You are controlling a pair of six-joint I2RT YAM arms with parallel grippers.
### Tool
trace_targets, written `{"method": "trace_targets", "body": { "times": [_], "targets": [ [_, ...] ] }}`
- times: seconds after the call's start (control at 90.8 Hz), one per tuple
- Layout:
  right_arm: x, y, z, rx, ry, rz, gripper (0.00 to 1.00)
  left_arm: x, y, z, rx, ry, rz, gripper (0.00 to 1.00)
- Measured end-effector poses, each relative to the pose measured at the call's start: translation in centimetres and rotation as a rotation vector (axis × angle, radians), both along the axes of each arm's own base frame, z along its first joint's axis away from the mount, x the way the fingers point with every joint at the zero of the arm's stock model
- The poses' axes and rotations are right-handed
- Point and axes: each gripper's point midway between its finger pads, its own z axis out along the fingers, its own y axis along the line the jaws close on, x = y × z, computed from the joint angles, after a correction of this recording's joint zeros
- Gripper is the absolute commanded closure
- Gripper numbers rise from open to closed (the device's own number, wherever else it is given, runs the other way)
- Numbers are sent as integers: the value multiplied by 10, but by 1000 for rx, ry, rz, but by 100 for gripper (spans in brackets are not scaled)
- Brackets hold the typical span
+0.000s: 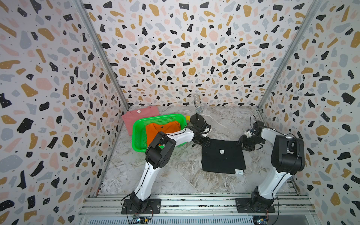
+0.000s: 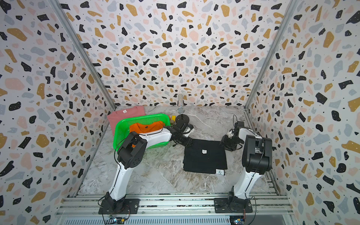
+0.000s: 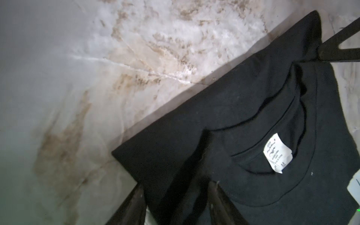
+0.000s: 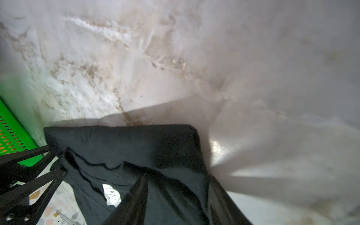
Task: Put the folded t-shirts into the basket
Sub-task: Pick up the T-shirt from the center of the board.
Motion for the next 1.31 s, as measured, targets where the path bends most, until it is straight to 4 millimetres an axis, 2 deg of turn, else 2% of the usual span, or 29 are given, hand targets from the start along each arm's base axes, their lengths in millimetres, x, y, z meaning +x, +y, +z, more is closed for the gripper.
{"method": "trace_targets", "body": {
  "times": [0.088, 0.242, 0.297, 0.363, 0.485, 0.54, 0.738, 0.87, 1.024, 1.2, 1.31],
  "targets": [
    [-4, 5, -1, 29, -11, 0, 57, -2, 0, -1, -11, -2, -8, 53],
    [-14, 11, -5, 71, -6, -7, 79, -9, 1, -3, -18, 7, -30, 78],
    [-16, 10, -6, 77, -3, -13, 85, -11, 1, -4, -20, 14, -37, 89],
    [-18, 9, -4, 79, -8, -19, 90, -13, 1, -4, -24, 15, -49, 96],
    [-22, 9, 3, 74, -33, -20, 94, -15, 1, -3, -24, 12, -57, 100],
    [-24, 9, 7, 69, -49, -19, 100, -16, 2, -2, -21, 12, -62, 100],
    [-25, 9, 33, 47, -164, -13, 100, -23, 5, 11, -24, -3, -90, 100],
    [-22, 11, 51, 47, -252, -7, 100, -28, 8, 34, -52, -36, -110, 100],
    [-24, 15, 73, 63, -344, -7, 100, -35, 13, 80, -105, -98, -131, 100],
    [-36, 30, 104, 80, -438, 19, 100, -45, 25, 134, -156, -164, -153, 100],
    [-42, 44, 127, 90, -506, 53, 100, -52, 38, 156, -162, -176, -158, 100]
  ]
}}
